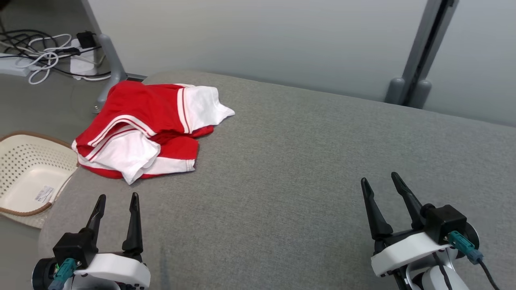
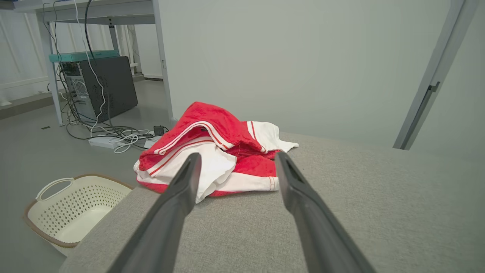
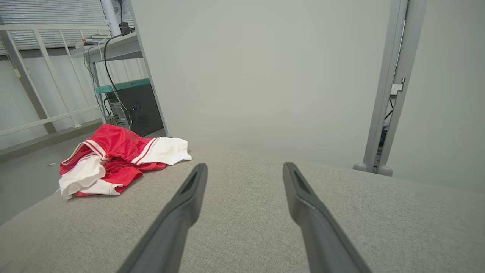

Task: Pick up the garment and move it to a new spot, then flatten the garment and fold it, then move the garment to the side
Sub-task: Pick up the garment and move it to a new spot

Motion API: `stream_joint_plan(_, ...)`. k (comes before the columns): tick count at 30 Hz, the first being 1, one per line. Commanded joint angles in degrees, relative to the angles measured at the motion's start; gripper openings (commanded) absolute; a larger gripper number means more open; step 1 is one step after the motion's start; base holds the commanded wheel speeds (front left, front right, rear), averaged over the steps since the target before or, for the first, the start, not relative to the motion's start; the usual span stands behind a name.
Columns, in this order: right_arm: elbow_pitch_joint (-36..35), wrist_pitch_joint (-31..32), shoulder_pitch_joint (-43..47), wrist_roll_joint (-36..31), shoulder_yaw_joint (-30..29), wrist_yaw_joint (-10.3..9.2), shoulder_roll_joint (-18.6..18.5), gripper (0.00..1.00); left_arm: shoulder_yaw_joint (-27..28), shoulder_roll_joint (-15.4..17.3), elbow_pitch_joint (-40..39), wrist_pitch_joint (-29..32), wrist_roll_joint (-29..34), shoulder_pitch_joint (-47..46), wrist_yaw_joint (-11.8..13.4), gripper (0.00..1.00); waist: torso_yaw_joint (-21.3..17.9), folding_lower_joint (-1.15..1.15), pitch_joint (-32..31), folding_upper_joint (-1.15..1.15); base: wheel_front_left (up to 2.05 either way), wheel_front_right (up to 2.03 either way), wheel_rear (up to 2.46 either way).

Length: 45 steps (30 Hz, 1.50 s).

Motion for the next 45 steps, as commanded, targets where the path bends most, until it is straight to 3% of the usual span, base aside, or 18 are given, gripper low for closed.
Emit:
stream_joint_plan(1, 0.2, -0.3, -0.5, 0.5, 0.2, 0.1, -0.4, 1.0, 0.3, 0.2, 0.1, 0.0, -0.1, -0.9, -0.2, 1.0, 2.3, 0.0, -0.3, 0.0, 0.0, 0.0, 0.0)
stream_joint_plan(13, 1.1, -0.3, -0.3, 1.4, 1.2, 0.1, -0.5, 1.0, 1.0, 0.2, 0.9, 0.0, -0.2, 0.1, -0.4, 1.0, 6.9, 0.0, -1.0, 0.0, 0.0, 0.0, 0.0)
stream_joint_plan(26, 1.3, -0.3, -0.7, 1.4, 2.1, 0.11, -0.5, 1.0, 0.7, 1.5, 1.7, 0.9, -2.6, -3.1, -1.9, 1.0, 5.3, 0.0, -0.6, 0.0, 0.0, 0.0, 0.0)
stream_joint_plan(36, 0.4, -0.3, -2.5, 1.6, 2.5, 0.1, -0.5, 1.0, -0.4, 10.7, 3.1, 13.8, -9.1, -14.7, -3.2, 1.0, 1.1, 0.0, 2.7, 0.0, 0.0, 0.0, 0.0)
stream_joint_plan(45, -2.8, -0.3, -6.0, 0.1, 2.3, 0.1, -0.5, 1.0, -4.4, 22.2, 10.8, 27.8, -22.5, -28.6, -3.3, 1.0, -4.4, 0.0, 8.4, 0.0, 0.0, 0.0, 0.0)
